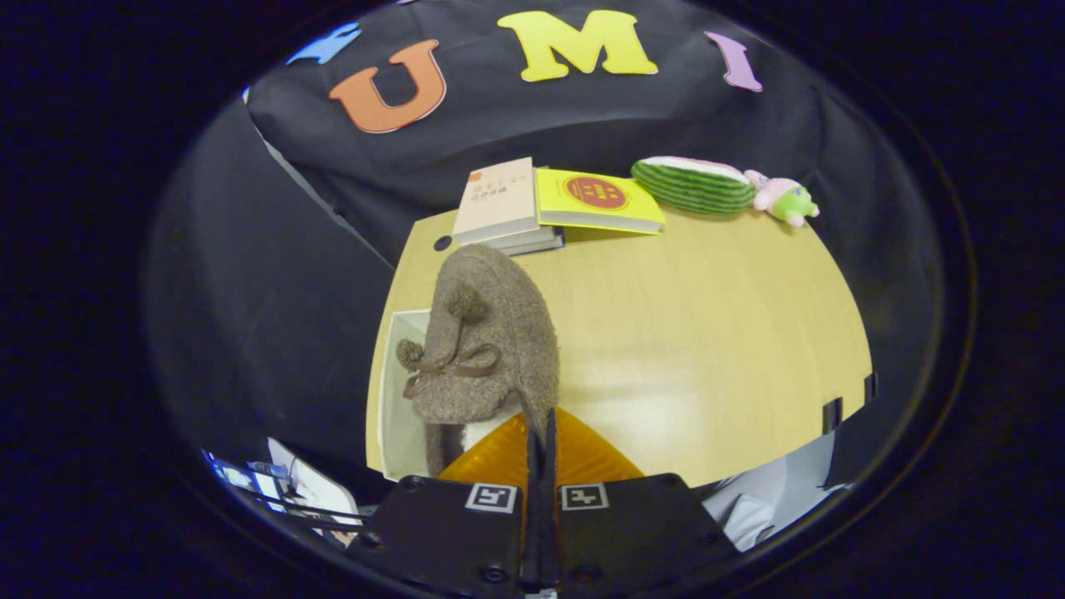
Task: Open the storage box then place both shoes into the box .Put the left shoe in first, then the right shoe, with the right side of both shoes facing outward in a uniform manner.
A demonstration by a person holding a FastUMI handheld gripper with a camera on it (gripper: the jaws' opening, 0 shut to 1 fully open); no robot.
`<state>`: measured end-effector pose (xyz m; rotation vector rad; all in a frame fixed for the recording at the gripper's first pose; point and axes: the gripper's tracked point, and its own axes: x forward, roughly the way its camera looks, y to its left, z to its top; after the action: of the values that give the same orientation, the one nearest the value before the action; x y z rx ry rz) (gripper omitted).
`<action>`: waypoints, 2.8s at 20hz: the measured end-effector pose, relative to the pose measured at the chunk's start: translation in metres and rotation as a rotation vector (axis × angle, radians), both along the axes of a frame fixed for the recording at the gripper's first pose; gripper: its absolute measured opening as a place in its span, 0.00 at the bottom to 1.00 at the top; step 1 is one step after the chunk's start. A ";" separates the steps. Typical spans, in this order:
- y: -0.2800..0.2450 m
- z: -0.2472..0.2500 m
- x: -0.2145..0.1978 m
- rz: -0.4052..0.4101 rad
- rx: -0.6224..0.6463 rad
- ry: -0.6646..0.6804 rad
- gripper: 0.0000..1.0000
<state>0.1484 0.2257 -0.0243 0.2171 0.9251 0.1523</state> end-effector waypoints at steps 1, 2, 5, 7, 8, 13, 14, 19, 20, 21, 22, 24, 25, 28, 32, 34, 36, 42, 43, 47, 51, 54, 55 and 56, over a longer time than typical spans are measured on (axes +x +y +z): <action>0.006 -0.003 0.000 -0.003 0.011 -0.013 0.06; 0.012 -0.006 0.002 -0.013 0.021 -0.025 0.06; 0.031 -0.020 0.003 -0.026 0.046 -0.037 0.06; 0.039 -0.032 0.004 -0.034 0.063 -0.031 0.06; 0.042 -0.039 0.004 -0.038 0.070 -0.025 0.06; 0.051 -0.062 0.005 -0.016 0.072 -0.014 0.06; 0.051 -0.065 0.004 -0.013 0.071 -0.013 0.06; 0.053 -0.059 0.009 0.015 0.110 -0.066 0.12; 0.047 -0.055 0.013 0.014 0.112 -0.104 0.21; 0.038 -0.047 0.017 -0.004 0.084 -0.145 0.27; 0.028 -0.039 0.020 -0.020 0.040 -0.187 0.45; 0.015 -0.016 0.020 -0.027 -0.022 -0.268 0.84; 0.008 -0.004 0.019 -0.041 -0.046 -0.306 1.00; -0.006 0.023 0.020 -0.047 -0.079 -0.399 1.00; -0.034 0.056 0.013 -0.071 -0.168 -0.511 1.00; -0.041 0.070 0.004 -0.073 -0.173 -0.570 1.00; -0.051 0.086 -0.007 -0.079 -0.164 -0.626 1.00; -0.064 0.100 -0.058 -0.025 -0.111 -0.750 1.00; -0.072 0.103 -0.063 -0.027 -0.144 -0.783 1.00; -0.092 0.100 -0.085 -0.067 -0.214 -0.884 1.00; -0.110 0.103 -0.109 -0.125 -0.188 -0.967 1.00; -0.124 0.098 -0.124 -0.176 -0.197 -1.026 1.00; -0.132 0.095 -0.126 -0.199 -0.208 -1.038 1.00; -0.134 0.090 -0.129 -0.210 -0.213 -1.048 1.00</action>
<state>0.0194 0.0921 0.0655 0.0154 -0.1285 -0.0381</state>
